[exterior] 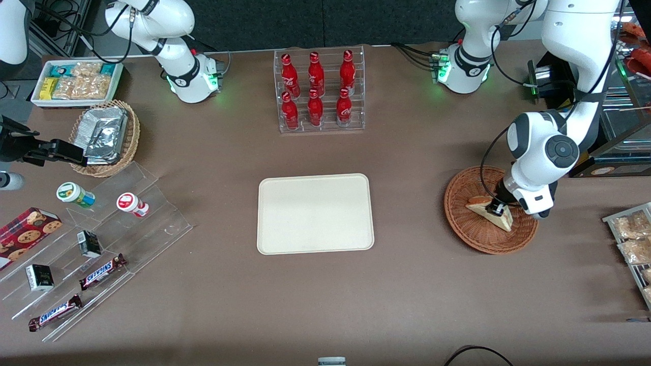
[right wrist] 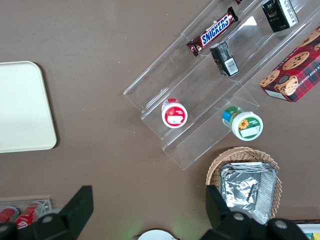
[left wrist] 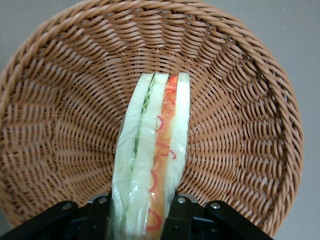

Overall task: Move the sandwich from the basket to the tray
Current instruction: 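Carry the held sandwich with the left gripper over the cream tray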

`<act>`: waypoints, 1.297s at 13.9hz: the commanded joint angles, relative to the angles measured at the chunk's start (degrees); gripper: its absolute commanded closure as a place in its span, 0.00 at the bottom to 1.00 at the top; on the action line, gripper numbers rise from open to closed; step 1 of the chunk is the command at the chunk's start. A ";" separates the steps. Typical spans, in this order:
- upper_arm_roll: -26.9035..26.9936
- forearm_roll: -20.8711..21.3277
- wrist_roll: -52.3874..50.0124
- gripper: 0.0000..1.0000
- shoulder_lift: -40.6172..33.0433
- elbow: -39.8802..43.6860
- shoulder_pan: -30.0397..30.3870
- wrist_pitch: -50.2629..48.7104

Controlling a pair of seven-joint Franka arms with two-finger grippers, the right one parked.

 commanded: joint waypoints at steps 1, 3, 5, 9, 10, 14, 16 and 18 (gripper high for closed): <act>-0.07 3.79 1.83 1.00 -4.11 6.08 -1.49 -15.15; -2.26 3.97 2.36 1.00 -4.47 13.20 -2.81 -25.28; -6.46 3.88 2.27 1.00 -4.47 19.53 -2.81 -32.68; -17.62 3.70 1.48 1.00 -2.90 27.28 -2.81 -35.26; -19.91 4.14 1.57 1.00 -1.75 28.17 -3.85 -35.00; -20.64 8.98 2.35 1.00 5.44 34.13 -13.34 -34.64; -20.64 9.16 3.06 1.00 10.54 37.48 -17.55 -33.60; -20.37 11.78 2.97 1.00 16.25 41.52 -22.83 -32.45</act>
